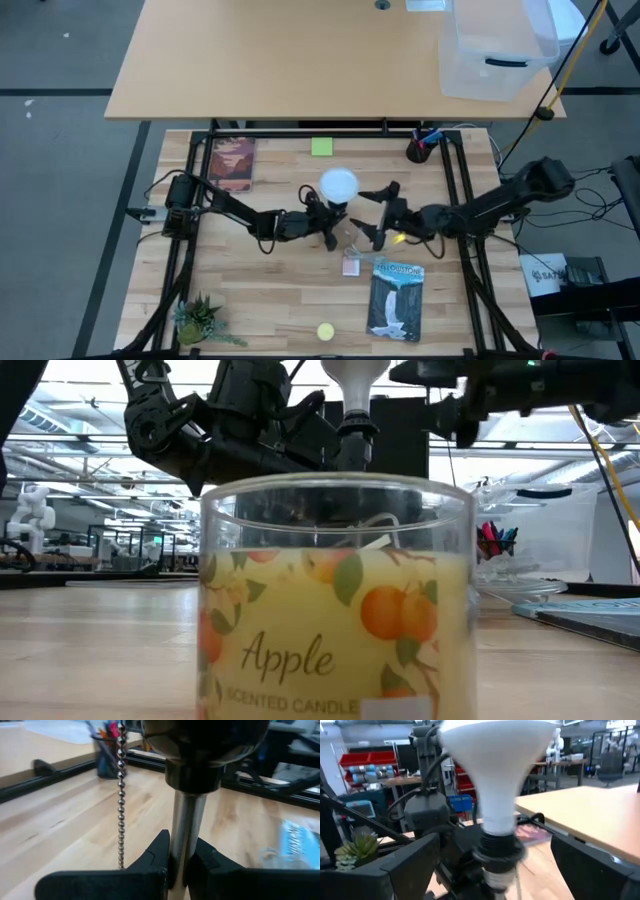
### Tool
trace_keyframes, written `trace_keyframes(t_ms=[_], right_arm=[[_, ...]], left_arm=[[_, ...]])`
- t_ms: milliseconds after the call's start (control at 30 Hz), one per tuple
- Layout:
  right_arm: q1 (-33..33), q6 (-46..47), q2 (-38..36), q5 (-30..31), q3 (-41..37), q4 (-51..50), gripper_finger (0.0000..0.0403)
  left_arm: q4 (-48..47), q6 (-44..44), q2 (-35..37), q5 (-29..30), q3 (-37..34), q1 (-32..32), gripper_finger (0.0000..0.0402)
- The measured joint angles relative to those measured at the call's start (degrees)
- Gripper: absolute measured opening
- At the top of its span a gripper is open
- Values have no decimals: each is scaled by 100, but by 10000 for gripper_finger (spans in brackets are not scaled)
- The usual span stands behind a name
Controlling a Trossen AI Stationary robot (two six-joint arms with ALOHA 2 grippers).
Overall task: Screw lightbulb
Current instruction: Remove the white lightbulb from the brown lamp
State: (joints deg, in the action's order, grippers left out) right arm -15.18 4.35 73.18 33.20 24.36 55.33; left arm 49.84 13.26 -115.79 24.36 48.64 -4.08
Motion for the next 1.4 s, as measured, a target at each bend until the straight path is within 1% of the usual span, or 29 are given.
trace_keyframes(t_ms=[67,167,233,367,467,567,767,900,1067,1167,1333,1400], right_arm=[[0,-232,302,50,257,-11,374],[1,-685,679,547,570,68,374],[6,-919,843,741,688,292,374],[121,-946,1129,798,811,769,374],[244,-894,1344,950,909,906,368],[331,-784,1564,876,1008,997,348],[424,-880,1887,850,1357,1009,299],[475,-995,1983,863,1565,1001,280],[578,-998,1981,844,1648,967,250],[609,-973,1979,788,1648,950,220],[619,-940,1974,754,1648,907,158],[619,-945,1974,752,1648,894,144]], left_arm=[[-23,-2,-2,192,0,2,31],[-28,36,-2,449,0,2,31],[-43,48,-2,633,0,-8,31],[-55,61,-9,995,0,-16,31],[-75,117,-9,1084,-1,20,31],[-89,140,-9,1093,-4,46,31],[-98,140,-7,1095,-4,46,31],[-109,140,-7,1095,-4,46,31],[-121,140,-7,1091,-4,46,31],[-141,129,-7,1072,-4,46,31],[-188,125,-2,1018,-4,46,31],[-195,125,0,1004,-4,46,31]])
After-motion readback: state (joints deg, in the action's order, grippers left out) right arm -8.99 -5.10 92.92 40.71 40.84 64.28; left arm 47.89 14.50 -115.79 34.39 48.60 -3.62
